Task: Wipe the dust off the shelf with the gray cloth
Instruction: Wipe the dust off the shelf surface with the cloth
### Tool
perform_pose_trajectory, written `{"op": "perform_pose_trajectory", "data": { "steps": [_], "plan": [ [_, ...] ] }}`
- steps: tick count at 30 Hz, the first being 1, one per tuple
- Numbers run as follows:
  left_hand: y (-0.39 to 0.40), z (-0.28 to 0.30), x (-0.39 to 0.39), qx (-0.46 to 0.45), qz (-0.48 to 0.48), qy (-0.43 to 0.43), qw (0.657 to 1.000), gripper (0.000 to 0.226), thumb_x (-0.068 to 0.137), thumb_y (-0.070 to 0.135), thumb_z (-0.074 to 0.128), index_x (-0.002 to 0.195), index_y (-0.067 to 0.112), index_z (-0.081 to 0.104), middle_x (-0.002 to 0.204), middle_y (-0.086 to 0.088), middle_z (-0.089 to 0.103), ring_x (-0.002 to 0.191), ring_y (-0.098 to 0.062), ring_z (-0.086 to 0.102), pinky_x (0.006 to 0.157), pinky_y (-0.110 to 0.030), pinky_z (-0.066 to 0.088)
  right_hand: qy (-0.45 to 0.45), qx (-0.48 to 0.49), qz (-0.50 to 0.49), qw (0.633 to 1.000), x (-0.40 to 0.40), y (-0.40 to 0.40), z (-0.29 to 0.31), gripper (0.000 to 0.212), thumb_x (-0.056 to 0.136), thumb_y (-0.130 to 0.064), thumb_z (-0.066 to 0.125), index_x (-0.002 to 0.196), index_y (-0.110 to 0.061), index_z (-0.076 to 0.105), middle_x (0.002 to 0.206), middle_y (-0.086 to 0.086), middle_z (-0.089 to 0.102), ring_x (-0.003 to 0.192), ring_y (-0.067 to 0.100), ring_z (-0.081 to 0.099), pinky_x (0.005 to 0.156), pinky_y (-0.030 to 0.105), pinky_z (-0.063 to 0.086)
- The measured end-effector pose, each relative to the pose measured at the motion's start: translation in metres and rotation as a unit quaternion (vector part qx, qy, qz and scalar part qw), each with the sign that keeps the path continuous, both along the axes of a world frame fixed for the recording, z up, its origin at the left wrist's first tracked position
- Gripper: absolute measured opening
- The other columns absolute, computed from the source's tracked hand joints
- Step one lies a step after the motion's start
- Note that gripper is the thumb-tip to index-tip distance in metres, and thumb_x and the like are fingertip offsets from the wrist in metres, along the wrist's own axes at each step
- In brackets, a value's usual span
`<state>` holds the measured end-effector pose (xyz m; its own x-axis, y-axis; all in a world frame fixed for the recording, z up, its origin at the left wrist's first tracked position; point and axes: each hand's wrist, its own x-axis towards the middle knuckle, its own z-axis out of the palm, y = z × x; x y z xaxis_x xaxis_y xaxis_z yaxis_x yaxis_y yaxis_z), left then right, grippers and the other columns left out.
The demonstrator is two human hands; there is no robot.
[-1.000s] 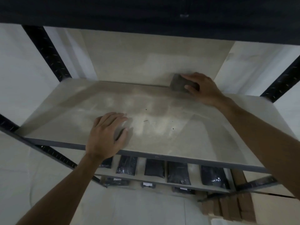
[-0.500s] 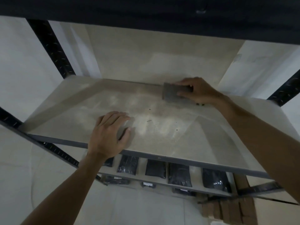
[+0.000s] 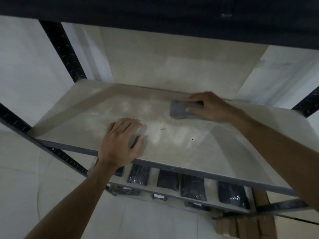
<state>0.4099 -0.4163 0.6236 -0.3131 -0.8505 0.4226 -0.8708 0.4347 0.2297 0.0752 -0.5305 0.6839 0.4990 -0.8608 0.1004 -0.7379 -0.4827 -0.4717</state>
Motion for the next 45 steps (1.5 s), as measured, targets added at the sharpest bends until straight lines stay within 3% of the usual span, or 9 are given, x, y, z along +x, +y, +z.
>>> {"op": "perform_pose_trajectory", "data": {
  "steps": [8, 15, 18, 23, 29, 33, 36, 40, 45],
  "plan": [
    [-0.001, -0.002, 0.001, 0.008, 0.006, -0.016, 1.000, 0.045, 0.092, 0.045, 0.048, 0.124, 0.018, 0.066, 0.128, 0.001, 0.066, 0.124, -0.018, 0.056, 0.101, -0.028, 0.034, 0.020, -0.043, -0.097, 0.994, -0.002, -0.024, -0.015, 0.045, 0.098, -0.029, 0.065, 0.142, -0.020, 0.059, 0.135, 0.009, 0.064, 0.125, 0.028, 0.058, 0.102, 0.028, 0.042],
    [0.000, -0.002, 0.001, -0.009, 0.001, -0.004, 1.000, 0.043, 0.091, 0.043, 0.051, 0.123, 0.018, 0.066, 0.127, 0.000, 0.067, 0.123, -0.019, 0.057, 0.099, -0.029, 0.036, -0.046, 0.013, -0.011, 0.999, 0.004, 0.040, -0.018, 0.044, 0.088, -0.014, 0.078, 0.131, -0.011, 0.067, 0.113, -0.003, 0.069, 0.101, 0.003, 0.062, 0.086, 0.003, 0.040],
    [-0.001, -0.002, 0.001, -0.006, -0.002, -0.002, 1.000, 0.044, 0.091, 0.042, 0.051, 0.123, 0.017, 0.066, 0.127, 0.000, 0.067, 0.122, -0.019, 0.057, 0.100, -0.030, 0.036, -0.054, -0.003, -0.056, 0.997, -0.016, 0.016, 0.003, 0.040, 0.091, -0.023, 0.075, 0.131, -0.017, 0.068, 0.112, -0.002, 0.071, 0.102, 0.012, 0.065, 0.083, 0.000, 0.039],
    [-0.001, -0.003, 0.002, -0.005, -0.001, -0.004, 1.000, 0.043, 0.091, 0.043, 0.051, 0.123, 0.018, 0.066, 0.128, 0.001, 0.066, 0.124, -0.019, 0.055, 0.100, -0.031, 0.037, 0.063, -0.044, -0.120, 0.990, -0.066, -0.012, 0.008, 0.047, 0.100, -0.025, 0.061, 0.145, -0.013, 0.053, 0.140, 0.010, 0.059, 0.129, 0.028, 0.055, 0.105, 0.023, 0.035],
    [0.000, -0.002, 0.001, -0.005, 0.002, -0.007, 1.000, 0.043, 0.091, 0.042, 0.050, 0.122, 0.017, 0.067, 0.128, 0.001, 0.067, 0.124, -0.020, 0.055, 0.101, -0.033, 0.037, 0.022, -0.063, -0.071, 0.995, -0.044, 0.042, -0.017, 0.038, 0.095, -0.011, 0.068, 0.131, 0.000, 0.064, 0.103, 0.025, 0.068, 0.094, 0.035, 0.064, 0.081, 0.037, 0.046],
    [0.001, 0.000, 0.000, -0.007, -0.003, 0.000, 1.000, 0.044, 0.091, 0.042, 0.049, 0.121, 0.016, 0.067, 0.127, -0.001, 0.067, 0.122, -0.023, 0.057, 0.099, -0.038, 0.040, 0.012, -0.010, -0.010, 1.000, -0.037, 0.076, -0.015, 0.042, 0.099, -0.021, 0.064, 0.139, -0.011, 0.060, 0.120, 0.005, 0.064, 0.107, 0.013, 0.055, 0.086, 0.016, 0.039],
    [0.000, 0.001, -0.001, -0.008, -0.004, 0.000, 1.000, 0.045, 0.090, 0.043, 0.048, 0.119, 0.016, 0.067, 0.126, -0.001, 0.068, 0.121, -0.024, 0.058, 0.098, -0.043, 0.043, -0.037, -0.022, -0.073, 0.996, -0.051, 0.057, 0.003, 0.040, 0.097, -0.020, 0.067, 0.136, -0.010, 0.063, 0.122, 0.007, 0.068, 0.109, 0.018, 0.063, 0.088, 0.018, 0.043],
    [-0.001, 0.000, 0.000, -0.009, -0.006, 0.003, 1.000, 0.044, 0.089, 0.042, 0.050, 0.119, 0.015, 0.067, 0.126, -0.001, 0.068, 0.121, -0.024, 0.058, 0.097, -0.043, 0.043, 0.034, -0.033, -0.232, 0.972, -0.103, 0.029, 0.011, 0.041, 0.100, -0.030, 0.061, 0.137, -0.014, 0.060, 0.112, 0.011, 0.064, 0.079, 0.020, 0.062, 0.057, 0.014, 0.046],
    [-0.001, -0.003, 0.001, -0.018, -0.004, 0.008, 1.000, 0.039, 0.089, 0.038, 0.054, 0.118, 0.016, 0.067, 0.125, -0.001, 0.068, 0.120, -0.025, 0.058, 0.096, -0.043, 0.043, 0.044, -0.052, -0.202, 0.977, -0.098, 0.052, -0.018, 0.030, 0.099, -0.020, 0.063, 0.125, -0.004, 0.066, 0.097, 0.023, 0.061, 0.092, 0.038, 0.061, 0.076, 0.032, 0.039]
  ]
}}
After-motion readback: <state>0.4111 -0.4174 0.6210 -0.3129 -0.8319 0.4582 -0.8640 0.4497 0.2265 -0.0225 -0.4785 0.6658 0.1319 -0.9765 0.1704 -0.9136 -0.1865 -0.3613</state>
